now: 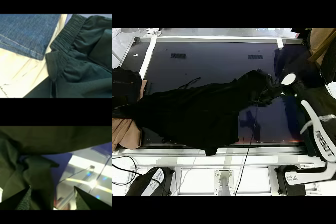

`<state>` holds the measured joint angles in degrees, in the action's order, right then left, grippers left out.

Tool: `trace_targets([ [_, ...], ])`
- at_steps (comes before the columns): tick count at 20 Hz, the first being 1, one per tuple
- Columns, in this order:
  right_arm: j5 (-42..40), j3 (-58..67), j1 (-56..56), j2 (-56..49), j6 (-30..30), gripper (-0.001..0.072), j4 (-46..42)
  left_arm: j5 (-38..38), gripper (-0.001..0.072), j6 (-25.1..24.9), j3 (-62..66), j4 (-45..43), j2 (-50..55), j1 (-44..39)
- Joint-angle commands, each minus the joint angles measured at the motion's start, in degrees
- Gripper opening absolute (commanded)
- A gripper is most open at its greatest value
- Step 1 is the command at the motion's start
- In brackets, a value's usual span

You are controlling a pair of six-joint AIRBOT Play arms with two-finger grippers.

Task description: Fold the clothes and pants, and hang the long-sleeved shirts on hangers.

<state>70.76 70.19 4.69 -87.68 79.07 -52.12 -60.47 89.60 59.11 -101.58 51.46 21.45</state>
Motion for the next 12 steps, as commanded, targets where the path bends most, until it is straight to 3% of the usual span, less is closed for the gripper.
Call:
trace_targets([
  [1, -0.57, -0.35, 2.01, -6.56, -3.15, 0.0598, 3.89, -0.20, 0.0019, 0.22, 0.00, 0.02, 0.02, 0.07],
  [3, -1.66, -0.35, 4.63, -8.72, -4.72, 0.0559, 6.12, -0.22, 0.0019, 0.22, 0.00, 0.02, 0.02, 0.07],
  [10, -4.92, -0.33, 8.20, -10.14, -5.90, 0.0556, 7.85, -0.22, 0.0019, 0.20, 0.00, 0.02, 0.02, 0.07],
  [11, -5.05, -0.33, 8.20, -10.25, -6.08, 0.0495, 8.33, -0.24, 0.0019, 0.20, 0.00, 0.04, 0.02, 0.07],
  [12, -5.07, -0.33, 8.20, -10.36, -6.73, 0.0271, 9.38, -0.24, 0.0019, 0.20, 0.00, 0.04, 0.02, 0.07],
])
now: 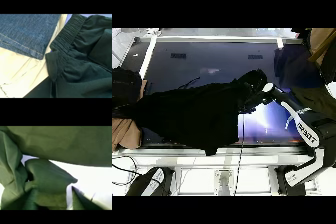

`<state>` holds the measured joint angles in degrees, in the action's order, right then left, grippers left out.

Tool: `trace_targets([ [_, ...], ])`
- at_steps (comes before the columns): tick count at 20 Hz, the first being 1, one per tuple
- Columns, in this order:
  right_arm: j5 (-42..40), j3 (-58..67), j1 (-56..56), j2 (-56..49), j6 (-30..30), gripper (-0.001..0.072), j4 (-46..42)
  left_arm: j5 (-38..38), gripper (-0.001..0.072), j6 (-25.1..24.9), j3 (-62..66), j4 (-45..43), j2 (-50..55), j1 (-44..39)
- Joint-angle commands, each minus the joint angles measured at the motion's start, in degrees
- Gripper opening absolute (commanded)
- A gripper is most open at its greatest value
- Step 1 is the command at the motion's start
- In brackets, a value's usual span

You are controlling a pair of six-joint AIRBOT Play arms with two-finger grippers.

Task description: Fold the clothes and pants, and hang the long-sleeved shirts on hangers.

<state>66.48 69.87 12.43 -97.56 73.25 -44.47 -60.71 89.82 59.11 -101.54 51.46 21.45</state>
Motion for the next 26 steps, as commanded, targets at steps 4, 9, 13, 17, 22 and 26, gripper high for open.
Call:
trace_targets([
  [4, 2.69, 1.97, -0.37, 1.25, -0.94, 0.0004, 1.53, 0.02, 0.0019, -0.02, 0.00, -0.07, 0.02, 0.09],
  [9, 20.06, 10.36, -9.05, 14.99, 3.98, 0.0004, -14.08, 0.04, 0.0019, 0.28, 0.02, -1.31, -0.24, 2.12],
  [13, 28.65, 14.40, -18.82, 31.15, 7.23, 0.0004, -26.60, -0.15, 0.0019, 1.49, 0.02, -1.31, -2.27, 7.69],
  [17, 31.78, 14.38, -25.22, 41.20, 8.22, 0.0004, -30.60, -4.87, 0.0019, 1.46, 0.00, -1.31, -3.45, 9.75],
  [22, 34.34, 6.97, -26.49, 42.34, 11.76, 0.0004, -32.65, -9.49, 0.0019, 1.46, -5.70, -1.31, -3.28, 9.77],
  [26, 30.80, -11.72, -26.49, 42.34, 11.74, 0.0004, -41.13, -6.27, 0.0019, 1.27, -15.58, -3.67, -2.29, 9.92],
])
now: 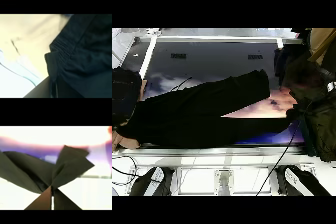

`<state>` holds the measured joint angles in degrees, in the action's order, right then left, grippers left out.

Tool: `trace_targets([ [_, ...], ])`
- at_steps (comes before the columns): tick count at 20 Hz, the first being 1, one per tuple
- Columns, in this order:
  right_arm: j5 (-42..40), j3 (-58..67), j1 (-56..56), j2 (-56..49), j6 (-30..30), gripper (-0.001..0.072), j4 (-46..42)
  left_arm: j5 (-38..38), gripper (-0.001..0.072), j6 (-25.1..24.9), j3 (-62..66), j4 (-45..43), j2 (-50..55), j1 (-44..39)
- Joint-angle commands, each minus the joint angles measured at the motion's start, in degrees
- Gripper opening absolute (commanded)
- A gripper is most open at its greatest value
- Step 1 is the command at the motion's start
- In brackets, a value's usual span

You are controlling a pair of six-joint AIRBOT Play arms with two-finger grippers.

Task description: Fold the clothes and pants, and hang the long-sleeved shirts on hangers.

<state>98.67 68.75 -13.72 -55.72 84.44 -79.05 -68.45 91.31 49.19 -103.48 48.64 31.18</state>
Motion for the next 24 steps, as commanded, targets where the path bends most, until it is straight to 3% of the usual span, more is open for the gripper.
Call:
trace_targets([
  [1, -2.10, -14.62, -0.35, 0.61, 0.52, 0.0004, -9.01, 1.62, 0.0019, -0.22, -6.78, -2.14, 0.96, 0.63],
  [6, -8.94, -28.39, -0.35, 1.64, 0.57, 0.0004, -11.91, 3.32, 0.0019, -0.24, -7.08, -4.26, 2.01, 5.14],
  [11, -8.31, -34.25, -0.35, 1.64, 0.59, 0.0011, -11.41, 4.48, 0.0019, -0.24, -7.08, -4.52, 2.01, 6.54],
  [12, -7.76, -33.42, -0.35, 1.73, 0.55, 0.0175, -11.37, 4.42, 0.0019, -0.24, -7.08, -4.52, 2.01, 6.54],
  [13, -7.52, -32.02, -0.35, 2.05, 0.52, 0.0471, -11.39, 4.39, 0.0019, -0.24, -7.08, -4.52, 2.01, 6.54],
  [14, -7.82, -29.81, -0.35, 2.60, 0.31, 0.0558, -11.41, 4.42, 0.0019, -0.24, -7.08, -4.52, 2.01, 6.54],
  [17, -14.45, -22.97, -0.35, 3.45, 0.33, 0.0558, -9.68, 4.42, 0.0019, -0.24, -7.08, -4.50, 2.01, 6.54],
  [20, -20.85, -23.82, -0.28, 1.84, 0.31, 0.0557, -4.13, 4.37, 0.0019, -0.22, -7.08, -4.48, 2.01, 6.54],
  [24, -25.90, -25.07, -0.35, -3.32, 0.35, 0.0554, -7.34, 4.13, 0.0019, -0.22, -7.08, -4.46, 2.01, 6.51],
])
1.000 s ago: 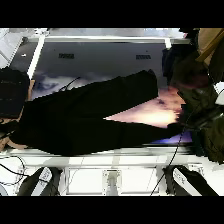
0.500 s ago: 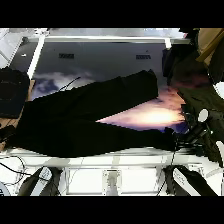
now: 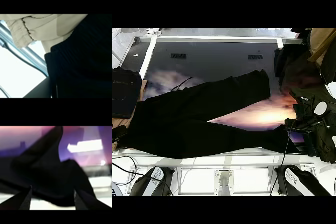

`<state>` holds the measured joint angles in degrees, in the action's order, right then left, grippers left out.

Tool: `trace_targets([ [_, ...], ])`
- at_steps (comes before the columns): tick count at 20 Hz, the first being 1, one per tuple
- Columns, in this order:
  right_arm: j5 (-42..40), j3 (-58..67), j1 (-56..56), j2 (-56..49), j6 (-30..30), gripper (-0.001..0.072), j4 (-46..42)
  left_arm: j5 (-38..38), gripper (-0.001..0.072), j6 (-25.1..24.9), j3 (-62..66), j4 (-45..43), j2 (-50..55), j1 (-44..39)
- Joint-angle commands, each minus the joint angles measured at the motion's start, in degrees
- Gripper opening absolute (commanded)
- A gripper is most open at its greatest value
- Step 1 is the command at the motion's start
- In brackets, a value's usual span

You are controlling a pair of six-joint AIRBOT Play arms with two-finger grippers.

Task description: Fold the clothes and pants, and hang the long-sleeved shirts on hangers.

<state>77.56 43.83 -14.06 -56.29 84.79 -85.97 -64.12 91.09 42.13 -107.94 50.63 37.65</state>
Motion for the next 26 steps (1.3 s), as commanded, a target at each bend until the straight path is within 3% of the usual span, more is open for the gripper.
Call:
trace_targets([
  [1, -5.73, -0.17, 0.00, -4.04, 0.00, 0.0499, -0.20, -0.17, 0.0019, 0.00, -0.02, 0.00, 0.02, 0.07],
  [7, -13.70, -0.11, 0.02, -13.70, -0.35, 0.0481, 4.50, -0.17, 0.0019, 0.02, -0.02, 0.42, 0.02, 0.07],
  [8, -13.88, -0.11, 0.00, -14.73, -0.37, 0.0370, 4.46, -0.17, 0.0019, 0.02, -0.02, 0.42, 0.02, 0.07],
  [9, -14.19, -0.11, 0.00, -15.52, -0.37, 0.0166, 4.20, -0.17, 0.0019, 0.02, -0.02, 0.44, 0.02, 0.04],
  [10, -14.86, -0.11, 0.00, -15.96, -0.35, 0.0011, 3.93, -0.17, 0.0019, 0.02, -0.02, 0.42, 0.02, 0.07],
  [18, -17.92, 8.13, 0.00, -15.85, 0.33, 0.0004, 1.68, -0.17, 0.0019, 0.02, -0.02, 0.39, 0.02, 0.07],
  [26, -28.00, 12.39, -3.85, -17.20, 18.38, 0.0003, -0.85, -0.20, 0.0019, 0.26, -0.02, 0.42, 0.00, 0.07],
])
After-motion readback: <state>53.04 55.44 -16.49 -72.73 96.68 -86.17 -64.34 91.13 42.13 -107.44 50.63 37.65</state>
